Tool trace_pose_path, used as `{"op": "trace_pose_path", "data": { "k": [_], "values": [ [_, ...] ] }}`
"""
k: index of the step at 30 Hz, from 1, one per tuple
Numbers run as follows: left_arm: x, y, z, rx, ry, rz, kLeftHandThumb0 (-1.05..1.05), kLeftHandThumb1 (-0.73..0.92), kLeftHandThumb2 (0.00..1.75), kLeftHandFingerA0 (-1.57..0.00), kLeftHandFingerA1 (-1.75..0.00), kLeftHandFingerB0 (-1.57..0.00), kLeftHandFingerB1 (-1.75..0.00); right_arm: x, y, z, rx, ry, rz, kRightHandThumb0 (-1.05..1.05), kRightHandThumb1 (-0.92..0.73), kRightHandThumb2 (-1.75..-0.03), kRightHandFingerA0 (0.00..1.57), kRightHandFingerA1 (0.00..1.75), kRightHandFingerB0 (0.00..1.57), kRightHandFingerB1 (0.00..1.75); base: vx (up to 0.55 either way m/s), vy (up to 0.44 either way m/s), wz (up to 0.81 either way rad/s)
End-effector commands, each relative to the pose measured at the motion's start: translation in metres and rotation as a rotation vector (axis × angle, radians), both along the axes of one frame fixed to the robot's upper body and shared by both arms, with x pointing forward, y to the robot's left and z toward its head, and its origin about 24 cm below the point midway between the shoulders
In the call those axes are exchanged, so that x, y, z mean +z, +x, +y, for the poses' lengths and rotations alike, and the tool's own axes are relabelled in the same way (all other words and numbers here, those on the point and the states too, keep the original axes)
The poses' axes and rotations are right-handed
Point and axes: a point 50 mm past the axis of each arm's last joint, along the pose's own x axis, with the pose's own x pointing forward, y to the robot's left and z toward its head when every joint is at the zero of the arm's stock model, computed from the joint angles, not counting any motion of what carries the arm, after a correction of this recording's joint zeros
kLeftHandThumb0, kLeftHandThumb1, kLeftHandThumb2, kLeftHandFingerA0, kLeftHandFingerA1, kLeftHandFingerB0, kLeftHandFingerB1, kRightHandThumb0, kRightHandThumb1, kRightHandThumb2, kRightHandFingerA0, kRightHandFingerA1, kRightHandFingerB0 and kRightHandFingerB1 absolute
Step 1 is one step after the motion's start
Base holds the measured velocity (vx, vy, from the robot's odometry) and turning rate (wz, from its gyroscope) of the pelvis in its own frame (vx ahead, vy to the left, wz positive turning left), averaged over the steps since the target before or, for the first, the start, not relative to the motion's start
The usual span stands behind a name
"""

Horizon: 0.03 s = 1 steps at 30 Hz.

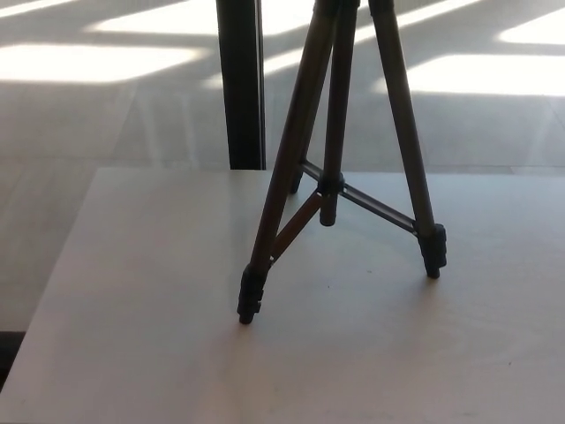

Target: Use both hands of the robot to pick up the tripod lying in the middle of the desk and make it stand upright on the desk

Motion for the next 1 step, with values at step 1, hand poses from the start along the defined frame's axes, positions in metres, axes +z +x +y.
{"op": "trace_pose_path", "data": {
  "k": [1],
  "values": [
    [-0.0069,-0.0316,0.0086,0.386,0.049,-0.114,-0.79,0.57,0.99,-0.07,-0.71,0.0,-0.58,-0.0365,-0.0296,0.0111,-0.287,0.169,-0.088,-0.75,-0.74,-1.11,0.0,0.38,0.0,0.34,0.0,0.0,0.0]
  ]
}}
